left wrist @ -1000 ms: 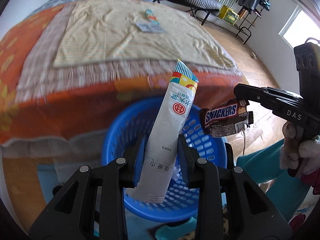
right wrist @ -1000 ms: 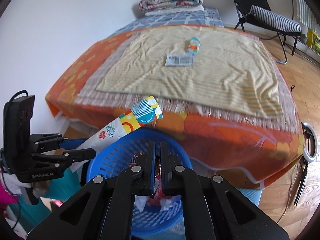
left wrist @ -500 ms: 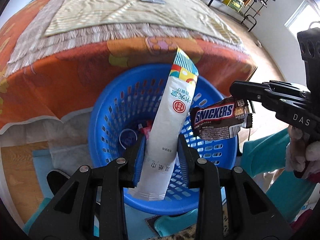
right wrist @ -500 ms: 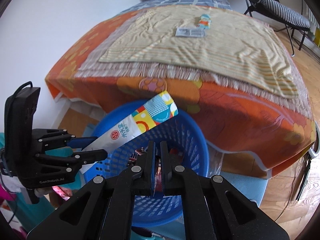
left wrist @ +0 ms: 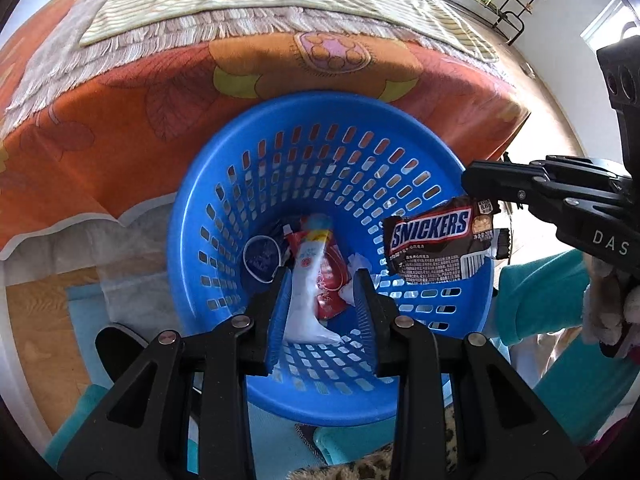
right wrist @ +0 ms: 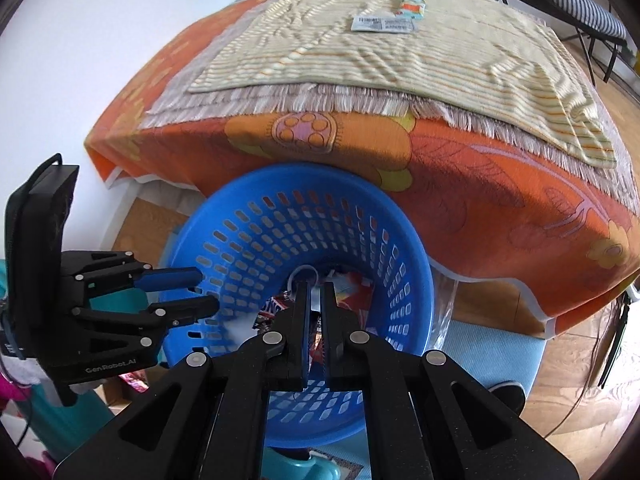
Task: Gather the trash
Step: 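Carry the white tube and Snickers wrapper to the blue basket and release both, then move both tools back over the towel toward the blue-orange tube and barcode paper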
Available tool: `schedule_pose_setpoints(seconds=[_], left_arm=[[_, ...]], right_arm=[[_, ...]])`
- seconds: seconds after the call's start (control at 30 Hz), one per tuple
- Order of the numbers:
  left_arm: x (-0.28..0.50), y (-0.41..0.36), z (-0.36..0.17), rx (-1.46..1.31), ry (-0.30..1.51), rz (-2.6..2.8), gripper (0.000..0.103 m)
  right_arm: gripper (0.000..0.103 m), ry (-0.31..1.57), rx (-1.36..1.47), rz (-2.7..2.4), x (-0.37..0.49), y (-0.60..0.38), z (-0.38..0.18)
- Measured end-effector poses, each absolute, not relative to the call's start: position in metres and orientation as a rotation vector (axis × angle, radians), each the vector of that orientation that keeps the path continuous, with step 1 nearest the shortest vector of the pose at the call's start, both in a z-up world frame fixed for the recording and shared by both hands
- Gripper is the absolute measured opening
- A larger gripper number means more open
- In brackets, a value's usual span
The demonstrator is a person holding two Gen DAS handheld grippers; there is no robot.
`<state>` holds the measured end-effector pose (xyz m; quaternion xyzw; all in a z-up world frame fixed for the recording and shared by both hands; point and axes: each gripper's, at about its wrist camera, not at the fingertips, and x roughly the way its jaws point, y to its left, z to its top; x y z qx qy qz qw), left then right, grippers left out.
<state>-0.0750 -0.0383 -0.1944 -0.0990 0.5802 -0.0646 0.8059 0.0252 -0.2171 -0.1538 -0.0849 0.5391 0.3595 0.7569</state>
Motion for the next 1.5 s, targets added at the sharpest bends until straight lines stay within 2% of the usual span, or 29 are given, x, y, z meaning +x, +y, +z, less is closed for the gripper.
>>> schedule_pose_setpoints(seconds=[0.03, 0.07, 0.13, 0.17, 0.2, 0.83, 0.93, 0.97, 1.03, 1.5], left_arm=[[-0.075, -0.038, -0.195, -0.215, 1.243, -0.134, 0.045], [-0.075, -0.037, -0.194, -0.219, 1.239, -0.131, 0.048], [-0.075, -0.037, -0.194, -0.223, 1.236, -0.131, 0.048], [-0.075, -0.037, -0.193, -0.222, 1.235, -0.13, 0.048], [-0.074, -0.037, -0.193, -0.222, 1.233, -0.128, 0.048], [-0.069, -0.034, -0.187, -0.25, 1.227, -0.115, 0.048], [-0.066, -0.034, -0.184, -0.257, 1.227, -0.12, 0.05], [-0.064, -0.033, -0.181, -0.257, 1.225, -0.12, 0.055], [-0.059, -0.032, -0.176, -0.264, 1.213, -0.119, 0.058], [0.002, -0.02, -0.129, -0.24, 1.144, -0.113, 0.058]], right_arm=[[0.004, 1.186, -0.187, 0.779, 0.026, -0.217, -0.155], [0.005, 1.199, -0.187, 0.776, 0.026, -0.216, -0.158], [0.024, 1.228, -0.186, 0.77, 0.028, -0.216, -0.162], [0.044, 1.235, -0.177, 0.767, 0.028, -0.217, -0.164], [0.056, 1.234, -0.166, 0.766, 0.029, -0.218, -0.164], [0.057, 1.187, -0.234, 0.7, 0.028, -0.214, -0.157], [0.057, 1.158, -0.246, 0.678, 0.03, -0.215, -0.151], [0.057, 1.148, -0.247, 0.669, 0.031, -0.215, -0.148], [0.057, 1.127, -0.245, 0.652, 0.035, -0.215, -0.141], [0.057, 0.962, -0.127, 0.594, 0.087, -0.233, -0.09]])
